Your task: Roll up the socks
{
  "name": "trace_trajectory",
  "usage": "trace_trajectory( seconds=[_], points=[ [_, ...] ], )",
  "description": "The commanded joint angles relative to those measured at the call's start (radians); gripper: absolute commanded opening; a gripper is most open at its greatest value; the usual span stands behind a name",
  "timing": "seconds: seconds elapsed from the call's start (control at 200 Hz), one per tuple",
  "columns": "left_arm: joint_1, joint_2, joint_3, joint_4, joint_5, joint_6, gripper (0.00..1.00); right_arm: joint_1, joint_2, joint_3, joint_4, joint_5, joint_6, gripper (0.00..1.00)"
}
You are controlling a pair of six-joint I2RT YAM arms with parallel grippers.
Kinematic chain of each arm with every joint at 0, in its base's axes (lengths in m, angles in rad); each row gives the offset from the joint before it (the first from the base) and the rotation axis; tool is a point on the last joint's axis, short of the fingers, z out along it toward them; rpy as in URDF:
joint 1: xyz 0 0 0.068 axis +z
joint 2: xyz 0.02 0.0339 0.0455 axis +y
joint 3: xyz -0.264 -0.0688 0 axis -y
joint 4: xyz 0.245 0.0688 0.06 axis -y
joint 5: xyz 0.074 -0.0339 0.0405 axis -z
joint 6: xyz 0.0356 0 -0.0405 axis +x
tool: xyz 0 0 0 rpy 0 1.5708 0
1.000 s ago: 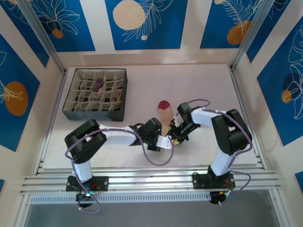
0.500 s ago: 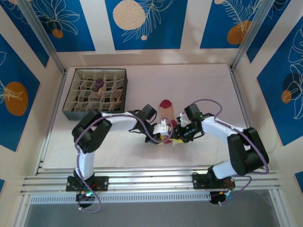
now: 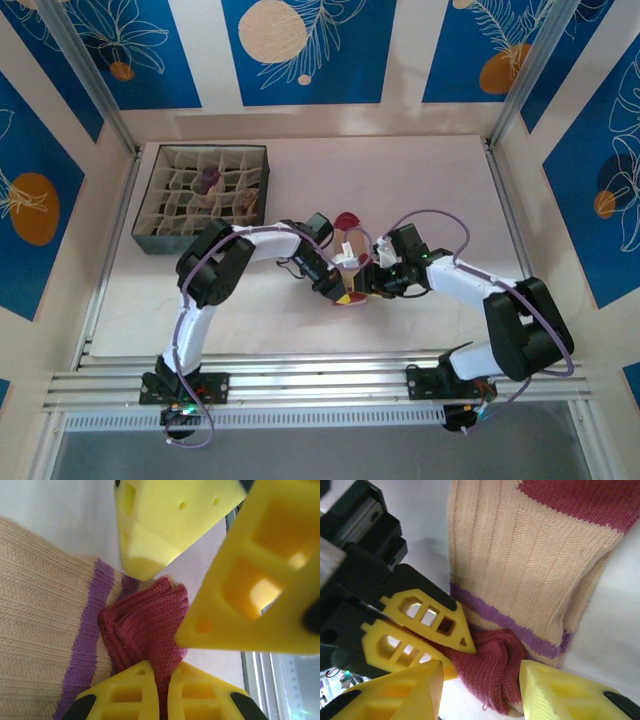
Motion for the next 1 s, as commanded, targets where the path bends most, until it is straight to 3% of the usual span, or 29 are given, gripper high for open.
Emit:
trace_trajectory(
  seconds=[0.0, 0.33, 0.995],
  points=[
    [0.009, 0.036, 0.027, -0.066, 0.026, -0.055, 0.02, 0.008, 0.036, -0.012, 0.02, -0.022, 0.001, 0.44],
    [0.033, 0.063, 0.025, 0.002, 0.043, -0.188, 0.02, 0.052, 0.031, -0.033, 0.052, -0.042, -0.021, 0.44],
    [0.075, 0.103, 0.068, -0.074, 0.095, -0.185, 0.02, 0.093, -0.029, -0.055, 0.094, -0.059, -0.076, 0.42]
  ],
)
